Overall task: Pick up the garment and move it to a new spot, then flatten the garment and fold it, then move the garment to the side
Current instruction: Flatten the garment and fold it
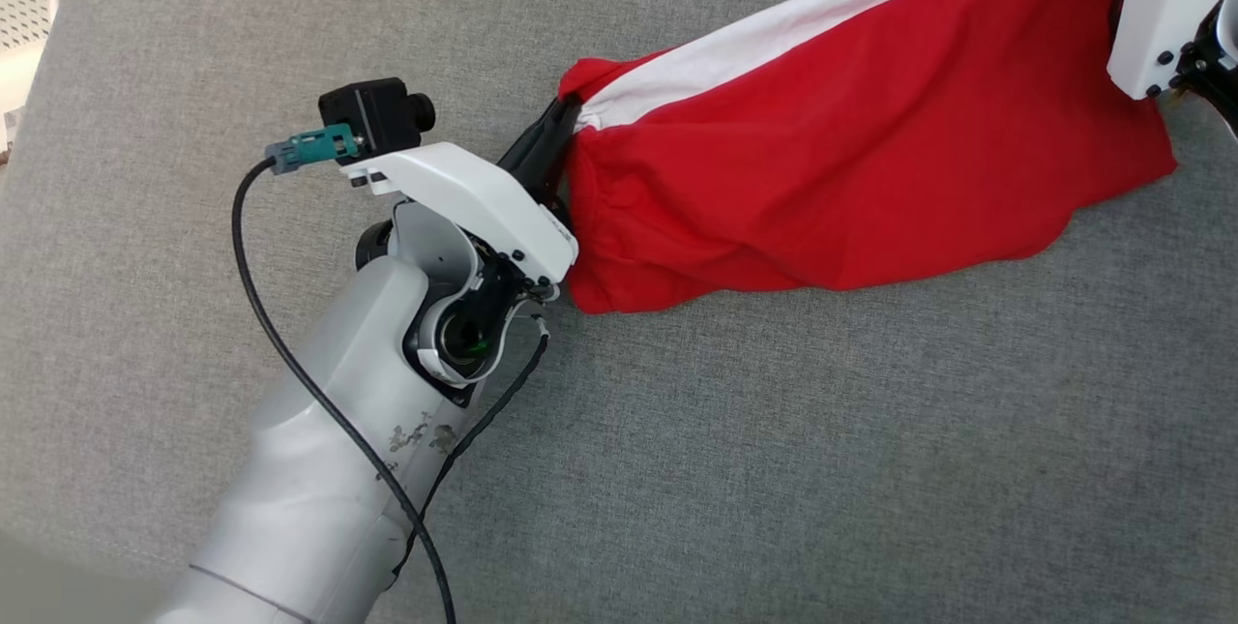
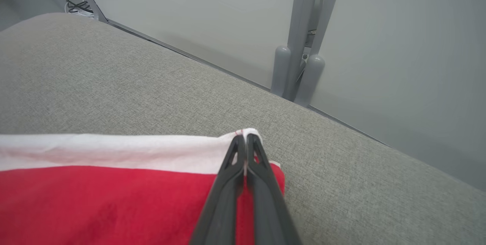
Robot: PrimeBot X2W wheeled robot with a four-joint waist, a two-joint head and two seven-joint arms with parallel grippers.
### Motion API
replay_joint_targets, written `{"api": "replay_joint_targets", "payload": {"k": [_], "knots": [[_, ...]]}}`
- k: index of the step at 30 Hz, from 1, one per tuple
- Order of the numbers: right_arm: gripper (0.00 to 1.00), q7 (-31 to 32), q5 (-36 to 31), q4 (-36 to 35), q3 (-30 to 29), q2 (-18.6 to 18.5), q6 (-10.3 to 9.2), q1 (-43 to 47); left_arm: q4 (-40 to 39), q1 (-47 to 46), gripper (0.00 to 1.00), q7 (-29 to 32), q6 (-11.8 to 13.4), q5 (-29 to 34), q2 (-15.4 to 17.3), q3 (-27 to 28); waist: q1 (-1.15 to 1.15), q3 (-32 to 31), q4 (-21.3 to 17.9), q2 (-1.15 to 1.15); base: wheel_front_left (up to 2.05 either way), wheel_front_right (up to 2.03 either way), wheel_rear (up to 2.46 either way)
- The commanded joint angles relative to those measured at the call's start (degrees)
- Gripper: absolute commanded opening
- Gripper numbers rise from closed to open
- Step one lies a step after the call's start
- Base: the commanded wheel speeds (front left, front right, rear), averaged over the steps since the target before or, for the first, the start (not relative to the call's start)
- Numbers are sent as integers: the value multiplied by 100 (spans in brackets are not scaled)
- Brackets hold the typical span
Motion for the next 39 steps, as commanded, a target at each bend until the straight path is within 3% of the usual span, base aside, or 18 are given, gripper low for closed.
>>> {"api": "replay_joint_targets", "payload": {"k": [1, 4, 5, 6, 7, 8, 9, 19, 28, 32, 34, 35, 39], "knots": [[0, -87, 35, 65, 30, 18, 2, -74, 26, -105, 0, -45, 15, -56, 21, -48, 0, 16, -1, 0, 0, 0, 0], [2, -254, 33, 285, 111, 64, 2, -144, 74, -198, 0, -92, 28, -148, 23, -203, 0, 41, -11, 0, 0, 0, 0], [60, -318, 29, 350, 125, 83, 2, -168, 94, -226, 0, -101, 35, -159, 22, -254, 0, 49, -13, 0, 0, 0, 0], [100, -366, 37, 425, 139, 103, 2, -183, 119, -238, 25, -117, 51, -174, 20, -298, 0, 54, -16, 0, 0, 0, 0], [100, -420, 51, 482, 151, 135, 2, -199, 156, -255, 50, -141, 71, -166, 22, -347, 0, 57, -19, 0, 0, 0, 0], [100, -459, 142, 503, 141, 174, 2, -187, 186, -279, 89, -173, 86, -160, 23, -379, 0, 58, -22, 0, 0, 0, 0], [100, -486, 248, 525, 114, 216, 2, -154, 214, -295, 100, -228, 98, -166, 24, -391, 0, 55, -27, 0, 0, 0, 0], [100, -1063, 387, 649, 403, 181, 2, -69, 623, -400, 100, -657, 171, 5, 106, -469, 0, -231, -164, 0, 0, 0, 0], [100, -2078, 434, 561, 351, 213, 2, 341, 571, -296, 100, -1646, 442, 825, 624, -587, 0, -859, -495, 0, 0, 0, 0], [100, -2285, 291, 456, 61, 260, 2, 630, 243, -66, 100, -1832, 766, 1510, 891, -571, 0, -1163, -664, 0, 0, 0, 0], [100, -2315, -25, 271, -327, 208, 2, 697, -184, 75, 100, -1841, 997, 1918, 1001, -277, 0, -1293, -746, 0, 0, 0, 0], [100, -2315, -25, 271, -327, 208, 2, 697, -184, 75, 100, -1841, 997, 1918, 1001, -277, 0, -1293, -746, 0, 0, 0, 0], [100, -2304, -799, -389, -1465, 334, 2, 1565, -1073, 890, 100, -1839, 1342, 2840, 1021, 247, 0, -1574, -937, 0, 0, 0, 0]]}}
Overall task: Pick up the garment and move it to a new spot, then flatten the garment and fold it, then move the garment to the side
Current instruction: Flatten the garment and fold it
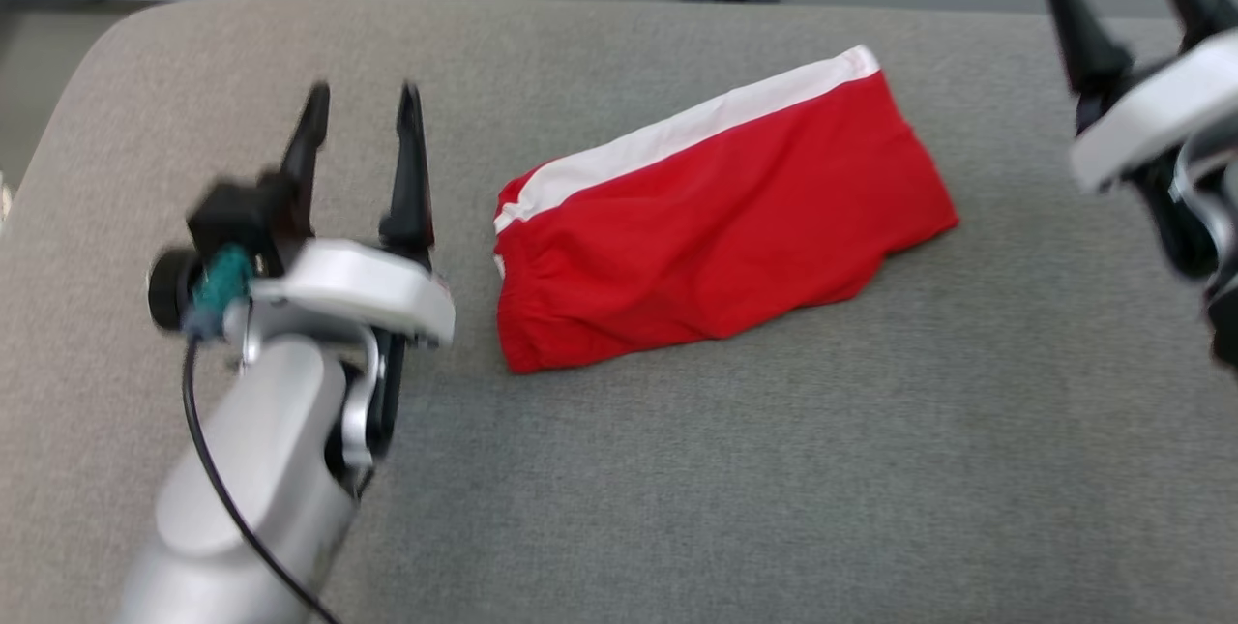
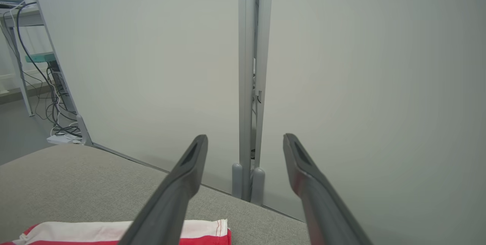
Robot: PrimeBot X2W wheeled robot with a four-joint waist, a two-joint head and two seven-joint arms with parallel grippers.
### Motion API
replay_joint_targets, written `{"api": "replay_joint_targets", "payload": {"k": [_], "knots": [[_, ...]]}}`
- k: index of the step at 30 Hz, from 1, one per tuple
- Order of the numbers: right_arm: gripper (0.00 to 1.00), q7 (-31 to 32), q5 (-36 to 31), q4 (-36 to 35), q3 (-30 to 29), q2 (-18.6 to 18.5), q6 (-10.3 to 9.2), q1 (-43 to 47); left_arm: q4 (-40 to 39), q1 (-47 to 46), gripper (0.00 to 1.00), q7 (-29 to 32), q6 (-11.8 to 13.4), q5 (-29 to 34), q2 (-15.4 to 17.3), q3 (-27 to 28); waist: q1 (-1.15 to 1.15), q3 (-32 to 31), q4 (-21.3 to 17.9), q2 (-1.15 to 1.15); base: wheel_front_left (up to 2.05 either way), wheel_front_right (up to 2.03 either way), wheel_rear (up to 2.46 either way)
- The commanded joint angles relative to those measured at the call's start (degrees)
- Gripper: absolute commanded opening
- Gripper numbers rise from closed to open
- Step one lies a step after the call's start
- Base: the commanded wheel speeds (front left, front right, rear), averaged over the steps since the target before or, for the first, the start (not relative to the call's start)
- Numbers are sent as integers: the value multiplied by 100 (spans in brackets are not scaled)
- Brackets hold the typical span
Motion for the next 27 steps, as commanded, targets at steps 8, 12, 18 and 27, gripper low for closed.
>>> {"api": "replay_joint_targets", "payload": {"k": [8, 12, 18, 27], "knots": [[100, -28, -1615, -1324, -1774, 657, 1, 2115, -813, 1429, 100, -19, -1, 1280, -181, 574, 0, -633, -395, 0, 0, 0, 0], [100, -29, -2061, -1726, -2381, 1110, 2, 3069, -1030, 2110, 100, -19, -83, 1785, -271, 819, 0, -887, -496, 0, 0, 0, 0], [100, -28, -2449, -2063, -3053, 1666, 2, 4088, -1311, 2990, 100, -19, -233, 2167, -576, 1313, 0, -1143, -562, 0, 0, 0, 0], [100, -29, -2713, -2164, -3363, 2029, 2, 4644, -1299, 3563, 100, -20, -610, 2588, -891, 1680, 0, -1277, -566, 0, 0, 0, 0]]}}
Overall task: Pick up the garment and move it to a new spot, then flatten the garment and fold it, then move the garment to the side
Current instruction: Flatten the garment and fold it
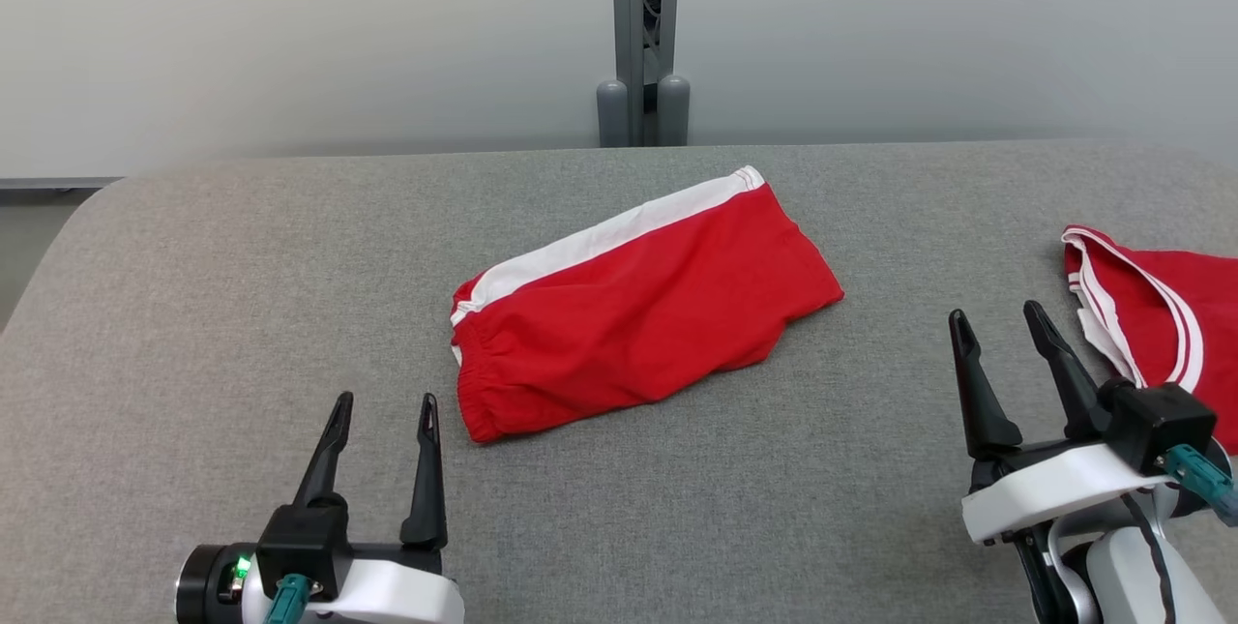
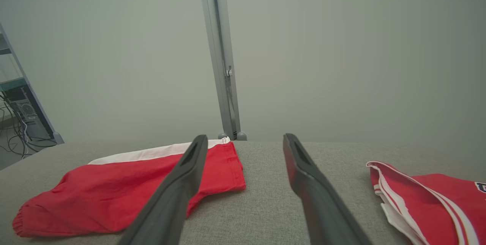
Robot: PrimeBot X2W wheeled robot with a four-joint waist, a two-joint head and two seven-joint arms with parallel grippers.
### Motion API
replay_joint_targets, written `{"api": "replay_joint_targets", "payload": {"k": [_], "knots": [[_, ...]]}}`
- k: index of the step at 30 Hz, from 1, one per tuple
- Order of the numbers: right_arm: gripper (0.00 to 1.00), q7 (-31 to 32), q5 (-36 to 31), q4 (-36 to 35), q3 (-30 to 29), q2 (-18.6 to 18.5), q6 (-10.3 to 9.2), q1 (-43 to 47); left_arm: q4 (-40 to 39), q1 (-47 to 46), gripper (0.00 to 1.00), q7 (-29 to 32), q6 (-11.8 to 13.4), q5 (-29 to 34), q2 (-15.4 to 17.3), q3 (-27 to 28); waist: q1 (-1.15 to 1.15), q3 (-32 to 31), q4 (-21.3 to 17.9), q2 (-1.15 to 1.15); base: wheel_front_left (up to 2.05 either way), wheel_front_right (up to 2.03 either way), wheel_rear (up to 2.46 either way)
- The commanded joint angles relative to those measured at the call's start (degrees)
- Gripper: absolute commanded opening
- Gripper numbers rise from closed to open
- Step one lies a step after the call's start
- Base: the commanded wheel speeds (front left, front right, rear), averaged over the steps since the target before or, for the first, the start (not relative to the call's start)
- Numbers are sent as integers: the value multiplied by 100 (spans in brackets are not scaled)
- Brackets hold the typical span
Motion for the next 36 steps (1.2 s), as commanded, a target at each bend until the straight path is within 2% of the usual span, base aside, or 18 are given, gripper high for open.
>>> {"api": "replay_joint_targets", "payload": {"k": [1, 6, 9, 11, 12, 16, 19, 23, 27, 36], "knots": [[100, -28, -24, -4, -37, 22, 2, 81, 31, 62, 100, -19, -74, 53, -33, 41, 0, -18, 7, 0, 0, 0, 0], [100, -27, 69, 141, -57, 56, 2, 79, 107, 30, 100, -19, -186, 119, -78, 109, 0, -38, 34, 0, 0, 0, 0], [100, 114, 547, 285, 49, 134, 2, -9, 134, -47, 100, -19, -235, 145, -99, 146, 0, 17, 78, 0, 0, 0, 0], [100, 676, 1388, 460, 95, 200, 2, -193, 154, -83, 100, -19, -269, 157, -110, 154, 0, 120, 139, 0, 0, 0, 0], [100, 676, 1388, 460, 95, 200, 2, -193, 154, -83, 100, -19, -269, 157, -110, 154, 0, 120, 139, 0, 0, 0, 0], [100, 1708, 2577, 809, -158, 284, 2, -590, 189, -211, 100, -19, -288, 146, -115, 119, 0, 320, 260, 0, 0, 0, 0], [100, 2386, 3153, 1190, -426, 344, 2, -953, 203, -280, 100, -19, -261, 63, -118, -7, 0, 482, 409, 0, 0, 0, 0], [100, 2985, 3397, 1830, -758, 356, 3, -1447, 237, -428, 100, -19, -195, -18, -118, -172, 0, 681, 650, 0, 0, 0, 0], [100, 3271, 3533, 2497, -1192, 363, 3, -1917, 233, -513, 100, -19, -110, -99, -119, -316, 0, 851, 919, 0, 0, 0, 0], [100, 3397, 3402, 3935, -1950, 353, 7, -2876, 140, -641, 100, -19, 45, -251, -120, -514, 0, 1150, 1417, 0, 0, 0, 0]]}}
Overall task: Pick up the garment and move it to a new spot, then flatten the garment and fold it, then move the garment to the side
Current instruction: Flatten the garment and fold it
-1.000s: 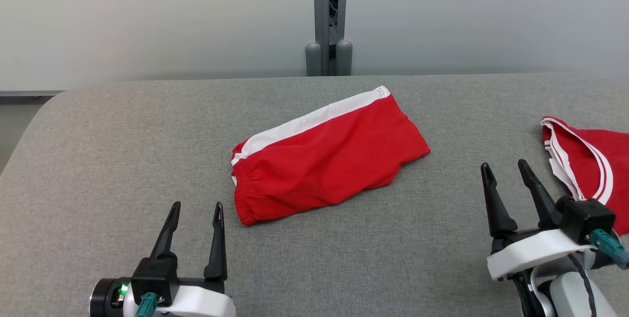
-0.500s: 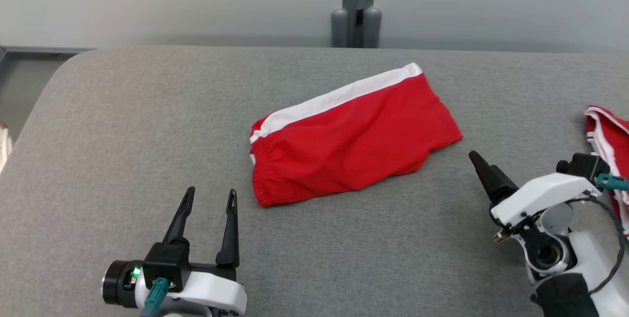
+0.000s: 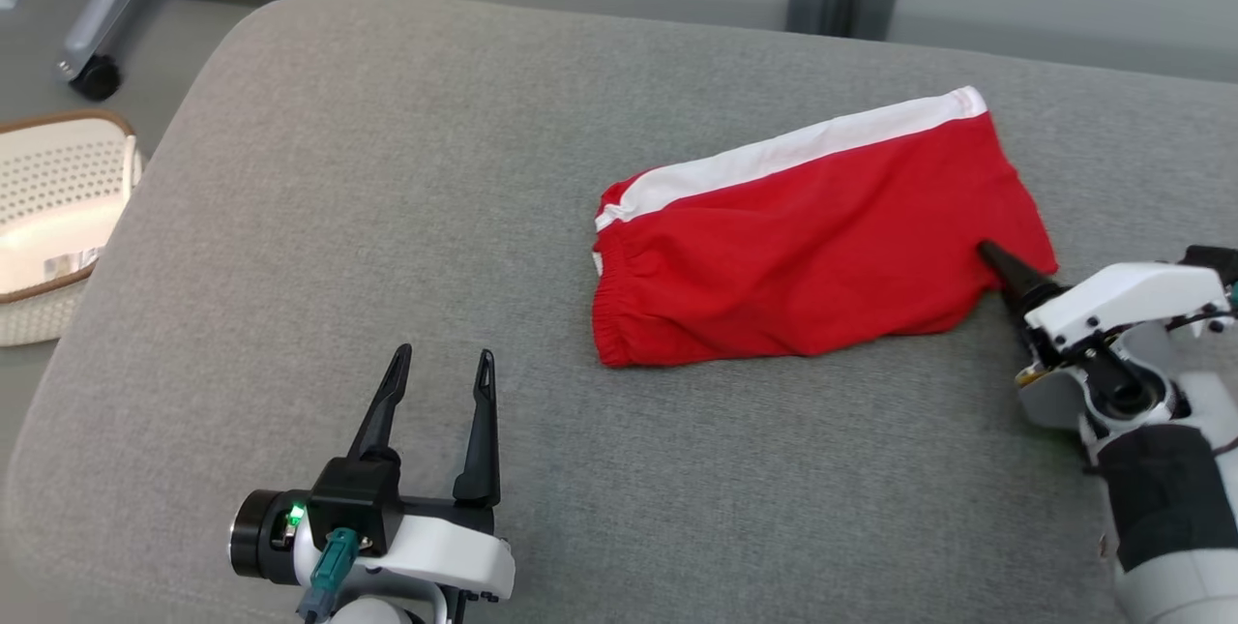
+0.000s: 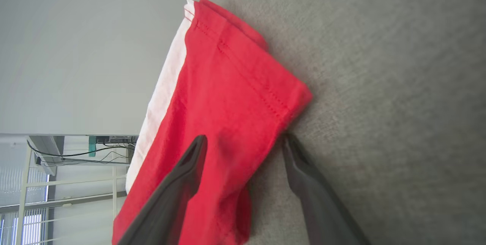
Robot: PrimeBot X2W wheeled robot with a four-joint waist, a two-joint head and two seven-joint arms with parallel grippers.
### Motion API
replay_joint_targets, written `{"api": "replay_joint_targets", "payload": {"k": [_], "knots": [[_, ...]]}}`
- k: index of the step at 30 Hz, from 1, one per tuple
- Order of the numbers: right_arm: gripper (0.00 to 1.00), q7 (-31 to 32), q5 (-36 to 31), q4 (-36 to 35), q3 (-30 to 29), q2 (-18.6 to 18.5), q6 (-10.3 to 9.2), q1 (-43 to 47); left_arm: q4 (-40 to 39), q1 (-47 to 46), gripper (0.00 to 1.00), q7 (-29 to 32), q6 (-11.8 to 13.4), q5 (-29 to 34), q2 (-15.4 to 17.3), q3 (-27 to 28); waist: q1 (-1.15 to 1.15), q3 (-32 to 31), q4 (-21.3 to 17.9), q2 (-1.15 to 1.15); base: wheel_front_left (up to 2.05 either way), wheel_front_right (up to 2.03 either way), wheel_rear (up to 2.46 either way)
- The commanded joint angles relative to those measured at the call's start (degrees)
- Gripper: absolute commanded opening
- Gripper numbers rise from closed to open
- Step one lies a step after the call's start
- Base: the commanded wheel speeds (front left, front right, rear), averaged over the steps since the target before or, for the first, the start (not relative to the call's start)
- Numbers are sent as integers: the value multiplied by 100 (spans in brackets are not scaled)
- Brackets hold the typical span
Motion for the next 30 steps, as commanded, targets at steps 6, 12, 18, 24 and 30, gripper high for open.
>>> {"api": "replay_joint_targets", "payload": {"k": [6, 12, 18, 24, 30], "knots": [[100, -171, -226, 859, -351, -113, 13, -597, -71, -161, 100, -19, 105, -130, 17, -159, 0, 267, 360, 0, 0, 0, 0], [100, -331, -445, 1337, -462, -339, 13, -1054, -119, -273, 100, -19, 184, -261, 19, -306, 0, 430, 608, 0, 0, 0, 0], [25, -470, -600, 1554, -466, -433, 13, -1240, -131, -265, 100, -19, 229, -324, 17, -339, 0, 493, 727, 0, 0, 0, 0], [0, -641, -714, 1593, -399, -406, 7, -1246, -83, -254, 100, -19, 229, -301, 17, -336, 0, 492, 711, 0, 0, 0, 0], [0, -904, -626, 1413, -407, -409, 7, -1196, -60, -300, 100, -19, 238, -311, 15, -353, 0, 442, 603, 0, 0, 0, 0]]}}
